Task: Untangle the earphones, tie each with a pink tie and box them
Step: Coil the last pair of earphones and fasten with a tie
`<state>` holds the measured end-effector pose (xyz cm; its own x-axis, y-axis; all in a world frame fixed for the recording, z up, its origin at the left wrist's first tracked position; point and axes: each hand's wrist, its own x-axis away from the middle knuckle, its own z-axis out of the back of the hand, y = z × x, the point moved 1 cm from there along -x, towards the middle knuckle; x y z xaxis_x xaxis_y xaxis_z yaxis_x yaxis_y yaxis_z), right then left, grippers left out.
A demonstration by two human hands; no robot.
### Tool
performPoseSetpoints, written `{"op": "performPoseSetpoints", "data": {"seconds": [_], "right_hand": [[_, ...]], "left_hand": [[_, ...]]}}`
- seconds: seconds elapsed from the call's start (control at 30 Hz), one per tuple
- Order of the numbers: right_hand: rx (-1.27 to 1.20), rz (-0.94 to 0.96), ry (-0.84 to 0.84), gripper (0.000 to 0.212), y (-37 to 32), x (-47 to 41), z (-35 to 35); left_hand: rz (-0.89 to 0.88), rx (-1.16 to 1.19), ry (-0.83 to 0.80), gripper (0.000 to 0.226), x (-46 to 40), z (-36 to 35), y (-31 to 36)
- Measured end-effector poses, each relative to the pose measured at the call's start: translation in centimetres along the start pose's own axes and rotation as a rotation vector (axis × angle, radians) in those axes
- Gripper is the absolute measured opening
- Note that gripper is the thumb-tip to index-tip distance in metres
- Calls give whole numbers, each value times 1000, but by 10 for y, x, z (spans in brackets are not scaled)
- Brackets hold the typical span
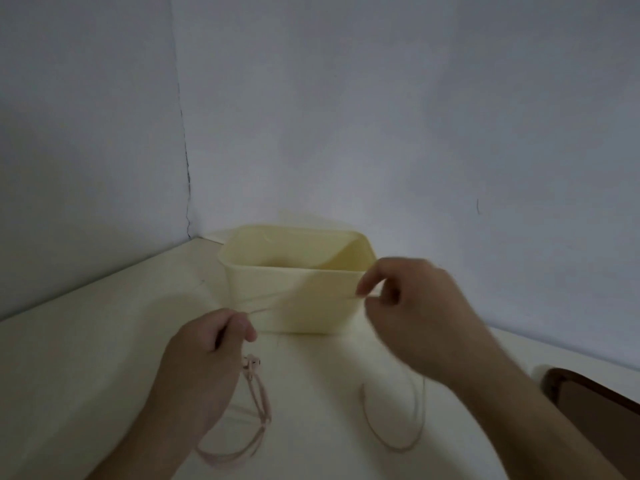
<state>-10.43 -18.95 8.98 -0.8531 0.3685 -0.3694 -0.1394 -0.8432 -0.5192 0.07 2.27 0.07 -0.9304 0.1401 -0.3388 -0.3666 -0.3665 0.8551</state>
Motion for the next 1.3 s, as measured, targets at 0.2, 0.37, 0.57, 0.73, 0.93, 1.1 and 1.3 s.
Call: {"op": "performPoseSetpoints", "data": {"seconds": [0.2, 0.37, 0.57, 0.73, 0.93, 1.1, 1.3], "right_hand": [[-214, -184, 408, 38, 14, -5, 36], [-303, -137, 352, 36, 14, -4, 35], [-267, 67, -123, 19, -16, 8, 1], [-117, 179, -360, 26, -27, 21, -38], [-150, 176, -443, 20, -28, 21, -39], [-84, 131, -373, 18, -18, 12, -15], [-361, 59, -272, 28, -2, 4, 23]], "left_hand": [[140, -229, 123, 36, -8, 3, -14], [151, -323, 12, 27, -5, 1, -18], [-224, 39, -45, 41, 6, -1, 3], [-408, 128, -223, 56, 18, -4, 15], [-156, 273, -165, 31, 8, -5, 12], [74, 292, 197, 33, -1, 6, 8], [286, 233, 265, 40, -12, 16, -7]]}}
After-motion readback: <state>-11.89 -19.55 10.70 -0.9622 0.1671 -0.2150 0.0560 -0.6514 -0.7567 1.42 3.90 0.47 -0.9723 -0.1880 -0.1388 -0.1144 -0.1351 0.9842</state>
